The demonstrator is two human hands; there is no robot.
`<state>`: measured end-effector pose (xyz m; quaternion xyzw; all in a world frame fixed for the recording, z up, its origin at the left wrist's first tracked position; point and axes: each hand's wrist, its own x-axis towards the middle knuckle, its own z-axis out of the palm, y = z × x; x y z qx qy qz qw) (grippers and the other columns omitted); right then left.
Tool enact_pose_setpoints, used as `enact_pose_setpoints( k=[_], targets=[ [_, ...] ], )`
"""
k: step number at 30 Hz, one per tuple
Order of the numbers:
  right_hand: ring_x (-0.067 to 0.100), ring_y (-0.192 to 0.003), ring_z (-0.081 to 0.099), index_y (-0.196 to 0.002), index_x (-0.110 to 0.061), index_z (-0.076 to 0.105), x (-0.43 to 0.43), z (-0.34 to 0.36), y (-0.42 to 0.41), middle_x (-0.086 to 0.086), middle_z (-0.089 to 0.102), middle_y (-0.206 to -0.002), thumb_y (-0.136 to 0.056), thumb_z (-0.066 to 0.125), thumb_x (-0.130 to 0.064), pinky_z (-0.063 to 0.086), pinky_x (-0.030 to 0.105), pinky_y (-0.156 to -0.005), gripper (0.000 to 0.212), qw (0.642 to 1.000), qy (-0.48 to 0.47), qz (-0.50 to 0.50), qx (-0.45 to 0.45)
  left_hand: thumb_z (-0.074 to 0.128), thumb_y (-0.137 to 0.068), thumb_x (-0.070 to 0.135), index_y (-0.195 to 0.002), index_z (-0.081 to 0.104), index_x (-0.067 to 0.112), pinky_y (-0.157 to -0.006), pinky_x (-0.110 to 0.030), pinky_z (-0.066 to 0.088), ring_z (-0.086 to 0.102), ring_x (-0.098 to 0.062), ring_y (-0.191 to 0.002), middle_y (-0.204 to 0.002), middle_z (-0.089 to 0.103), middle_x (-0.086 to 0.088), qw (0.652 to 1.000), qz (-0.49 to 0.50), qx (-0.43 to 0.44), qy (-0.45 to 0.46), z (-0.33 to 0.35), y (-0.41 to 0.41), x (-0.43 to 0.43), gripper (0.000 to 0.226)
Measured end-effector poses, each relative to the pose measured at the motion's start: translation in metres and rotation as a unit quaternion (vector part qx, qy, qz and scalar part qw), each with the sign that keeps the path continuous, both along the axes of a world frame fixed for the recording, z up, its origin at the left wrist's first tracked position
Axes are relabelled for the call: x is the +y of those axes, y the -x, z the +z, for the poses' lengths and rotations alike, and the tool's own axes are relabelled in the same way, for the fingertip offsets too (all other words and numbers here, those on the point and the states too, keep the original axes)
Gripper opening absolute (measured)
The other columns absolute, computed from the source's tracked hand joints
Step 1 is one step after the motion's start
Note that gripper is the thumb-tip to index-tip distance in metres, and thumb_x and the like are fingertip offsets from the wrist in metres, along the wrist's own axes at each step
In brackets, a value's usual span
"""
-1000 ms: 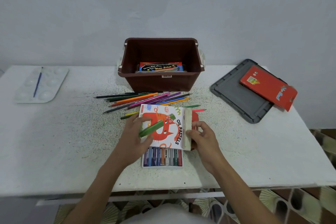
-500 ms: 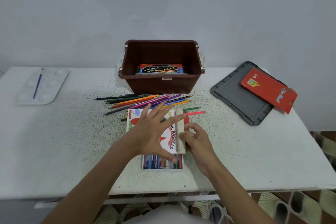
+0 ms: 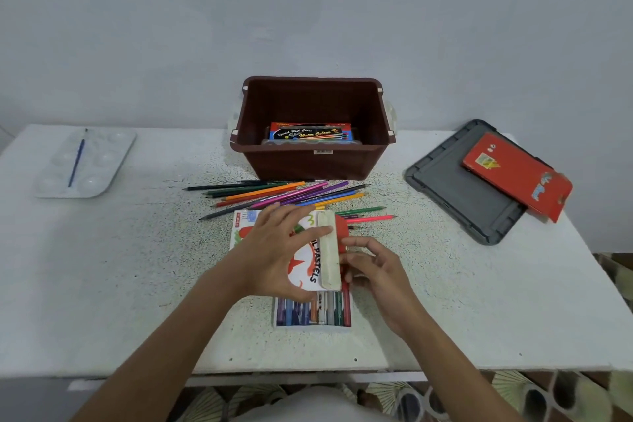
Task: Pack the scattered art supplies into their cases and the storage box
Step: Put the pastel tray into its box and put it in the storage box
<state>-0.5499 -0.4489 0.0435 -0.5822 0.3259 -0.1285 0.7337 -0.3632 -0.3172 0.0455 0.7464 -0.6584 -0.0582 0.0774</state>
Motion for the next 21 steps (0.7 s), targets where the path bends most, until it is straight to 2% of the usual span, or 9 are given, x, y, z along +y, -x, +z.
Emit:
enact_pose_setpoints(
  k=[2, 4, 6, 8, 10, 13, 15, 18, 21],
  targets=[
    [0.015, -0.075, 0.065, -0.109, -0.012, 0.067, -0.006, -0.001, -0.001, 0.006, 0.075, -0.09, -0.098, 0.052, 0.001, 0.052, 0.025, -0.071, 0.023, 0.997, 0.075, 0.02, 0.015, 0.046, -0.063, 0.094, -0.147, 0.034, 0.034, -0.118, -0.05, 0.012, 0.02, -0.025, -0.145, -0.158, 0.025, -0.004, 1.0, 0.025, 0.009, -0.001, -0.001, -0.007, 0.009, 0.104],
    [0.01, -0.084, 0.067, -0.106, -0.018, 0.067, -0.012, -0.005, -0.002, -0.002, 0.075, -0.091, -0.098, 0.051, 0.002, 0.05, 0.019, -0.073, 0.027, 0.979, 0.194, 0.06, 0.033, 0.05, -0.061, 0.093, -0.142, 0.037, 0.034, -0.118, -0.051, 0.016, 0.025, -0.025, -0.143, -0.155, 0.029, -0.002, 0.999, 0.047, 0.018, 0.01, -0.004, -0.014, 0.022, 0.1],
    [0.005, -0.089, 0.063, -0.105, -0.025, 0.067, -0.015, -0.011, -0.004, -0.011, 0.072, -0.095, -0.097, 0.052, 0.0, 0.048, 0.017, -0.075, 0.03, 0.942, 0.309, 0.114, 0.059, 0.053, -0.06, 0.091, -0.136, 0.039, 0.035, -0.116, -0.05, 0.018, 0.03, -0.026, -0.14, -0.152, 0.035, -0.002, 0.997, 0.066, 0.03, 0.024, -0.01, -0.019, 0.038, 0.096],
    [0.005, -0.096, 0.056, -0.114, -0.026, 0.067, -0.016, -0.016, -0.006, -0.01, 0.07, -0.109, -0.094, 0.052, 0.001, 0.047, 0.024, -0.081, 0.037, 0.892, 0.408, 0.17, 0.093, 0.053, -0.06, 0.092, -0.134, 0.039, 0.036, -0.115, -0.049, 0.016, 0.031, -0.026, -0.14, -0.152, 0.036, -0.002, 0.995, 0.086, 0.04, 0.024, -0.018, -0.023, 0.056, 0.093],
    [0.012, -0.104, 0.05, -0.126, -0.021, 0.063, -0.017, -0.018, -0.009, -0.003, 0.066, -0.124, -0.085, 0.058, 0.007, 0.049, 0.034, -0.089, 0.05, 0.805, 0.536, 0.235, 0.098, 0.052, -0.059, 0.093, -0.133, 0.04, 0.037, -0.115, -0.049, 0.016, 0.032, -0.026, -0.139, -0.152, 0.036, -0.001, 0.993, 0.107, 0.048, 0.022, -0.025, -0.026, 0.071, 0.094],
    [0.029, -0.121, 0.05, -0.145, -0.027, 0.044, -0.021, -0.017, -0.019, 0.007, 0.05, -0.146, -0.075, 0.075, -0.002, 0.052, 0.045, -0.093, 0.08, 0.618, 0.703, 0.34, 0.09, 0.054, -0.057, 0.092, -0.132, 0.039, 0.037, -0.114, -0.051, 0.022, 0.036, -0.026, -0.137, -0.152, 0.037, 0.0, 0.99, 0.13, 0.055, 0.026, -0.029, -0.031, 0.09, 0.094],
    [0.039, -0.138, 0.038, -0.154, -0.036, 0.023, -0.025, -0.008, -0.027, 0.01, 0.026, -0.161, -0.084, 0.072, -0.014, 0.044, 0.053, -0.102, 0.088, 0.519, 0.735, 0.423, 0.107, 0.055, -0.057, 0.091, -0.132, 0.039, 0.036, -0.113, -0.053, 0.027, 0.037, -0.026, -0.136, -0.151, 0.038, -0.001, 0.989, 0.136, 0.057, 0.031, -0.03, -0.034, 0.099, 0.094],
    [0.043, -0.15, -0.002, -0.153, -0.044, -0.012, -0.03, 0.007, -0.039, 0.007, -0.015, -0.164, -0.097, 0.059, -0.023, 0.016, 0.059, -0.119, 0.093, 0.396, 0.738, 0.53, 0.134, 0.055, -0.057, 0.091, -0.132, 0.04, 0.035, -0.113, -0.05, 0.025, 0.038, -0.026, -0.135, -0.15, 0.039, -0.001, 0.988, 0.142, 0.054, 0.028, -0.03, -0.038, 0.108, 0.094],
    [0.041, -0.147, -0.018, -0.149, -0.042, -0.026, -0.028, 0.018, -0.055, 0.006, -0.026, -0.161, -0.097, 0.06, -0.023, 0.005, 0.06, -0.12, 0.102, 0.295, 0.751, 0.57, 0.156, 0.054, -0.057, 0.092, -0.132, 0.039, 0.035, -0.113, -0.049, 0.025, 0.039, -0.026, -0.135, -0.149, 0.04, -0.002, 0.988, 0.146, 0.05, 0.023, -0.031, -0.042, 0.113, 0.095]
  ],
)
